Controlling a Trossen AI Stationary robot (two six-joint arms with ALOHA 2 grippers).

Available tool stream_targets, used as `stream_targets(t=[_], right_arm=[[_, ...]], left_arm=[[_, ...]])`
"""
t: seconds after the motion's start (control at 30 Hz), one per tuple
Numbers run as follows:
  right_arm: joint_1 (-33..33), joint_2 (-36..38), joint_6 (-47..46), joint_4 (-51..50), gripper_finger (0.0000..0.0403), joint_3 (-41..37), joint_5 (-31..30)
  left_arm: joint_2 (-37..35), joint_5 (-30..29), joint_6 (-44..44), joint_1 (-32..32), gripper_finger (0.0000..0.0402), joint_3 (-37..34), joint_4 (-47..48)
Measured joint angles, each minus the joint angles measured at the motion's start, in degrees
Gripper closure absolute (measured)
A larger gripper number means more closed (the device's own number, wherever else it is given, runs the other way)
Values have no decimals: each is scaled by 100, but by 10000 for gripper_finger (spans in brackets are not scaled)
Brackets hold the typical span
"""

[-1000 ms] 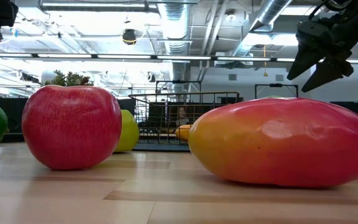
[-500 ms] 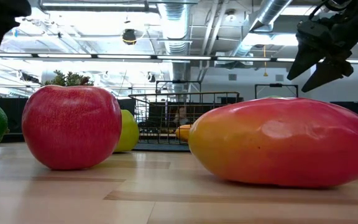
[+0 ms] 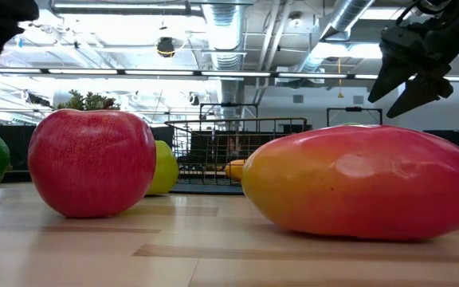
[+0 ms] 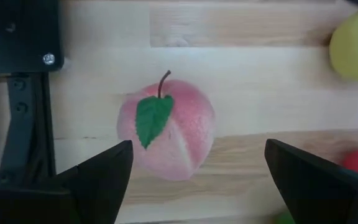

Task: Build produce basket
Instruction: Put the peach into the wire basket

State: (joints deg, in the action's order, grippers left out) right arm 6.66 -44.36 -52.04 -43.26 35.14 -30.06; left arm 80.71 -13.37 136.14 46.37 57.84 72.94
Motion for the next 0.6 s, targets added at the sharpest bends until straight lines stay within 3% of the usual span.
stream_targets(t=[0.4,0.6], right_arm=[[0,0,8,0,17,0,0],[0,-1,112,0,17,0,0]], left_arm=[[2,-215,-359,-24,51,0,18],[2,484,54,-26,51,-4,209]])
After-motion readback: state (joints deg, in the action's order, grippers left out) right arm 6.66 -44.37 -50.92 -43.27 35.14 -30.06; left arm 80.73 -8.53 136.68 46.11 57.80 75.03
